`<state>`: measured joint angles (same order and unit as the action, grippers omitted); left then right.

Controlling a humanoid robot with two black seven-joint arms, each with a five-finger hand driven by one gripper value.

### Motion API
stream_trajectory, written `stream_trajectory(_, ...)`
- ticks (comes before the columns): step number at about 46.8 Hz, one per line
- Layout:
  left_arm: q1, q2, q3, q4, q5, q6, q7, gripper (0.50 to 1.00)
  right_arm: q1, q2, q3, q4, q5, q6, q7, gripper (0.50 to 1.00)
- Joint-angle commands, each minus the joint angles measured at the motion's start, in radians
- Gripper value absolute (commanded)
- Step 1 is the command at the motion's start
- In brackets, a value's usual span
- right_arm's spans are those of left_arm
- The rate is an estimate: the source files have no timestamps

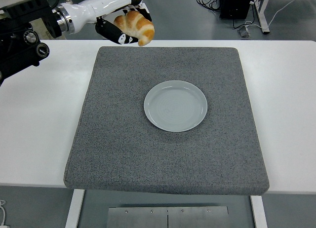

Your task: Place the bread on the plate

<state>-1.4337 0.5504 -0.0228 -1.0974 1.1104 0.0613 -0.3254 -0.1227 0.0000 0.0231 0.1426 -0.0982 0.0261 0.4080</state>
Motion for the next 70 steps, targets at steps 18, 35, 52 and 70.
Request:
stream_trajectory(18,-0.017,-0.122,0.040,-0.006,0.042,-0.001,-0.015,0.500,0.000,0.000,0.000,0.000,0.000,0.000,0.000,1.000)
stream_trajectory(35,-0.001,-0.257,0.107,0.056,0.098,0.008,-0.007,0.500,0.000,0.000,0.000,0.000,0.000,0.000,0.000,1.000)
stream_trajectory(52,0.076,-0.336,0.139,0.149,0.112,0.029,-0.012,0.500,0.000,0.000,0.000,0.000,0.000,0.000,0.000,1.000)
stream_trajectory(70,0.157,-0.415,0.191,0.234,0.112,0.084,-0.018,0.500,0.002,0.000,0.000,0.000,0.000,0.000,0.000,1.000)
